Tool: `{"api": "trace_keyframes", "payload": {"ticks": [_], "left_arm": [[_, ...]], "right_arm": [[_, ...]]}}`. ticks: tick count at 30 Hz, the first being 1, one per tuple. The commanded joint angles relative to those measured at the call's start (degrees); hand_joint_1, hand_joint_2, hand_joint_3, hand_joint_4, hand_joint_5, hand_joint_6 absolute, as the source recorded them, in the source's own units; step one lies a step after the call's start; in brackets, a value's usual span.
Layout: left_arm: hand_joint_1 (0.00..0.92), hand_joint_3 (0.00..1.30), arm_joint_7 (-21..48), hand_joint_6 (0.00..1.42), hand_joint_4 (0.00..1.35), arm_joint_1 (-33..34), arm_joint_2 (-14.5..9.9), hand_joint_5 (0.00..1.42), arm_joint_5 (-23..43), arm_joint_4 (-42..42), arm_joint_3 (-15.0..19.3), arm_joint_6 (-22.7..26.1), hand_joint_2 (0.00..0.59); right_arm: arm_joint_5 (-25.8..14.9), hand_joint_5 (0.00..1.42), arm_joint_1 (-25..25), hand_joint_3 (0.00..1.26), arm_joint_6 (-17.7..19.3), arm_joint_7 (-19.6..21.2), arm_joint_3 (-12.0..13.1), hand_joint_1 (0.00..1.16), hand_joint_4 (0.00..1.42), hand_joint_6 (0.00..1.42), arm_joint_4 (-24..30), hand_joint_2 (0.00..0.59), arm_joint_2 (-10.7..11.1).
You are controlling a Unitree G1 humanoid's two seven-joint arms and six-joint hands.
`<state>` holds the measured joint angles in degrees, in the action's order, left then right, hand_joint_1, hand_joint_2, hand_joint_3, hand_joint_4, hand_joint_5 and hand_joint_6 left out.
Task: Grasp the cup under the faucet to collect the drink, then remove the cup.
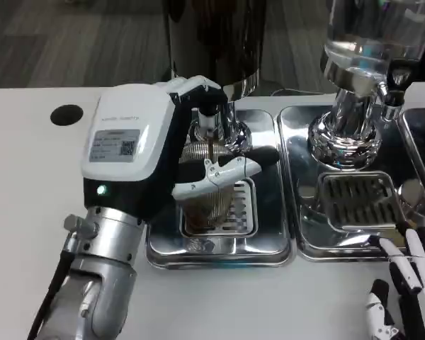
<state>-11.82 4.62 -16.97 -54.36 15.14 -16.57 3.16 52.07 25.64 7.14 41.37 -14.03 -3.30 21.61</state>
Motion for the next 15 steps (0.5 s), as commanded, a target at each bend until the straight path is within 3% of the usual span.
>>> {"api": "trace_keyframes", "payload": {"ticks": [1,15], "left_arm": [[0.000,0.56,0.71,0.58,0.51,-1.45,-0.17,0.56,-0.18,-1.63,-0.13,0.30,0.059],[0.000,0.56,0.36,0.58,0.51,-1.16,-0.20,0.56,0.22,-2.07,0.21,-0.15,0.061]], "right_arm": [[-0.24,0.00,-0.10,0.21,0.06,0.09,0.10,0.05,0.03,0.00,-0.37,0.555,-0.04],[0.28,0.00,-0.04,0.21,-0.49,-0.30,0.14,0.05,0.03,0.00,0.59,0.555,-0.30]]}}
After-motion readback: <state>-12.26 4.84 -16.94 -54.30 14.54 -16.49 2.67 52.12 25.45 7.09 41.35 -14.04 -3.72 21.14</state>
